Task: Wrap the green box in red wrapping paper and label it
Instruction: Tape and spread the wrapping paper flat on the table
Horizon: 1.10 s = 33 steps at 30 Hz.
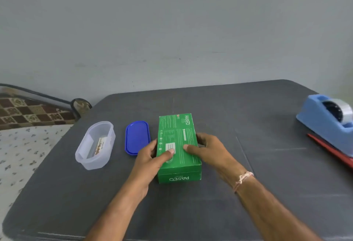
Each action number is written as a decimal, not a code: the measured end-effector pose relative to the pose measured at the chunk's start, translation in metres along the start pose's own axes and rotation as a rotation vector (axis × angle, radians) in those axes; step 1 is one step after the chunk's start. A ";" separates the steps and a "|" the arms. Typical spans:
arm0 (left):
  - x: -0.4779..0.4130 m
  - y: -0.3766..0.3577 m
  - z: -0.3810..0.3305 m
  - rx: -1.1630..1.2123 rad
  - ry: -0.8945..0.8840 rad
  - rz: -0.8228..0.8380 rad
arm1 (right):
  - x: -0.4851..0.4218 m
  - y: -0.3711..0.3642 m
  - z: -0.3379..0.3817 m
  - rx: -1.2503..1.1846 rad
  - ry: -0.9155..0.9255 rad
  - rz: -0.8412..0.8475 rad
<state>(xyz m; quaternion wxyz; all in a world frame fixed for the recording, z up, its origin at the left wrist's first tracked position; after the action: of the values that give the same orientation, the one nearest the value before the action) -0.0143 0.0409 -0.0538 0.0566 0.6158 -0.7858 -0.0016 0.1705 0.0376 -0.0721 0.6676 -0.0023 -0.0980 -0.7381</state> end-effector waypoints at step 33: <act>0.055 0.080 0.025 0.006 0.043 -0.101 | 0.055 -0.083 -0.012 0.033 -0.001 -0.065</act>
<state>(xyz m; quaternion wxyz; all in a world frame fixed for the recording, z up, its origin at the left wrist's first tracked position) -0.1072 0.0050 -0.0683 0.0713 0.6548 -0.7523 0.0111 0.0843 -0.0109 -0.0883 0.6432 0.0113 -0.1105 -0.7576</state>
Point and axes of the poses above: each hand's wrist, its own x-axis away from the middle knuckle, its own y-axis out of the back of the hand, z = x × y, the point moved 9 cm from there along -x, towards the middle knuckle, and after that the axes turned 1 degree about -y, right-handed, at the moved point
